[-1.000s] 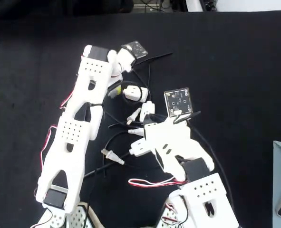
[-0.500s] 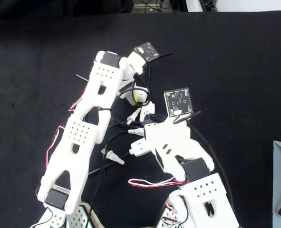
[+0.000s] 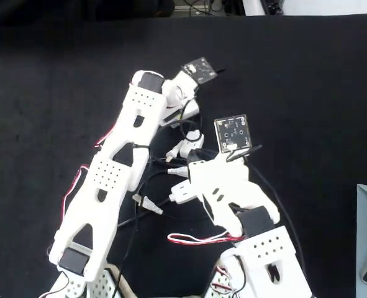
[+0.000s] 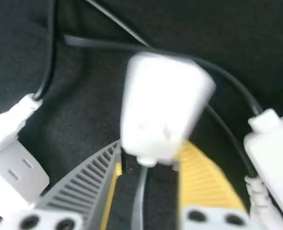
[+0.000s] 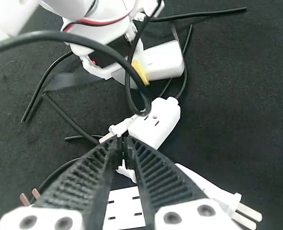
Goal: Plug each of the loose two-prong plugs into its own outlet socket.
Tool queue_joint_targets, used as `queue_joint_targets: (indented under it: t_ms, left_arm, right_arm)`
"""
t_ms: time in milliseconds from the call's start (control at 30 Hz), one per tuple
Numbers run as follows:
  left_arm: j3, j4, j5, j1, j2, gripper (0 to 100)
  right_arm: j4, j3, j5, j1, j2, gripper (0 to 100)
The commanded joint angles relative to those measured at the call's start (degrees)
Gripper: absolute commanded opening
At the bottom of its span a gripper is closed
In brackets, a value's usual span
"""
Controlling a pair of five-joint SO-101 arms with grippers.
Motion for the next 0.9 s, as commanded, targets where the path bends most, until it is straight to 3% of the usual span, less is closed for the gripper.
queue_joint_targets:
  t_ms: [0, 267, 867]
  left_arm:
    - [-1.01, 5.89, -0.53, -0.22, -0.18, 3]
    - [-5.58, 15.21, -0.09, -2.24, -0.09, 3]
    - [-5.76, 15.21, 4.75, -15.52, -4.31, 3]
  right_arm:
    - [-0.88, -0.31, -0.09, -0.18, -0.84, 1.5]
    - [-0.88, -0.31, -0.09, -0.18, -0.84, 1.5]
    - [-0.88, -0.31, -0.09, -0.18, -0.84, 1.5]
